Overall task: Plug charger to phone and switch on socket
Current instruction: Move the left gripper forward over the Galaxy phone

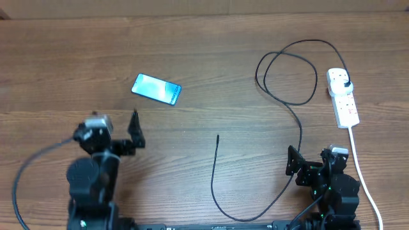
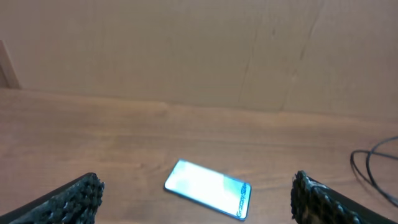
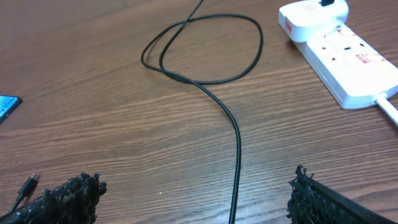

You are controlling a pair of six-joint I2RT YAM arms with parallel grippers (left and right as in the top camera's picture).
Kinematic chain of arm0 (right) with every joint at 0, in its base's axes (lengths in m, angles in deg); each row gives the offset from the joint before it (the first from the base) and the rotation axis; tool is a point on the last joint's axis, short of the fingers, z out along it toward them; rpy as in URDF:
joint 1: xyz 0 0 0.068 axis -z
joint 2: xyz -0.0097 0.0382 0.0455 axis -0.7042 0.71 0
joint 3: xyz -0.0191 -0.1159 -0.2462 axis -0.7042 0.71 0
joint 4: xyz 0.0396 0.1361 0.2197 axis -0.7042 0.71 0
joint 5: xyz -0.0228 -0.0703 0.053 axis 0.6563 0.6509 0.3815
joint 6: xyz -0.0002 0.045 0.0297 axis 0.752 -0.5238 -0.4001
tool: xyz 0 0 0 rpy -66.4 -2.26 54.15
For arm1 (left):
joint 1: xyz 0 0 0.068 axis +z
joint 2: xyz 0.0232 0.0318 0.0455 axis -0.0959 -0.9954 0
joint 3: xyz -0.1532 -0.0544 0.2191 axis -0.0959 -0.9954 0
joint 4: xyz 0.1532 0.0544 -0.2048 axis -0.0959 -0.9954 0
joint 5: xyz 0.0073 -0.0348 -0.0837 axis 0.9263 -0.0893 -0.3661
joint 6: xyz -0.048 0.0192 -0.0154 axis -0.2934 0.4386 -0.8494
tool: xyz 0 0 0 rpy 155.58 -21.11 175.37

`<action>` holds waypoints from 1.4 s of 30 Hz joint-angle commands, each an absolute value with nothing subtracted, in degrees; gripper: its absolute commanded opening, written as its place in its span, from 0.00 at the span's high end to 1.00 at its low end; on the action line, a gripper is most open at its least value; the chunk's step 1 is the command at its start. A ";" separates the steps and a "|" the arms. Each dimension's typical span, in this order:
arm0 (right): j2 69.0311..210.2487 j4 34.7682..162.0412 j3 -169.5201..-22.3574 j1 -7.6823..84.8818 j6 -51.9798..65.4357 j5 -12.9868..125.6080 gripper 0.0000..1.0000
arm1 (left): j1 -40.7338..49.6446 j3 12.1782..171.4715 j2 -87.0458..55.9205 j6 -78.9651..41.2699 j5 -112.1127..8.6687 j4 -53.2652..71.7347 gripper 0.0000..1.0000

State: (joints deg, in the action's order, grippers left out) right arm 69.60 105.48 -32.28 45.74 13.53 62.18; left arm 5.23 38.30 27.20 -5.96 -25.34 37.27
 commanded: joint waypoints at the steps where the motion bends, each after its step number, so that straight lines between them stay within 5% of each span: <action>1: 69.14 106.02 -31.41 45.41 13.35 61.90 0.00 | 5.58 48.55 16.93 -4.24 -27.83 37.14 0.00; 8: 69.14 106.02 -31.41 45.41 13.35 61.90 0.00 | 5.47 76.57 -10.17 -5.11 -28.66 18.62 0.00; 14: 69.14 106.02 -31.41 45.41 13.35 61.90 0.00 | 5.47 76.98 -12.69 -4.61 -41.97 16.24 0.00; 23: 69.14 106.02 -31.41 45.41 13.35 61.92 0.00 | 5.43 80.42 -14.96 -24.80 -27.48 12.83 0.00; 31: 69.14 106.02 -31.41 45.41 13.35 61.92 0.00 | -3.05 105.46 -36.10 -32.08 -17.17 -3.61 0.00; 42: 69.14 106.02 -31.41 45.41 13.35 61.92 0.00 | -9.15 109.20 -40.18 -46.79 -20.07 -3.45 0.00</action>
State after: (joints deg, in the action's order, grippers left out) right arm 69.56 105.50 -32.28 45.74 13.50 62.20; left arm -9.04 107.61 -39.94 -39.03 -19.57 -3.50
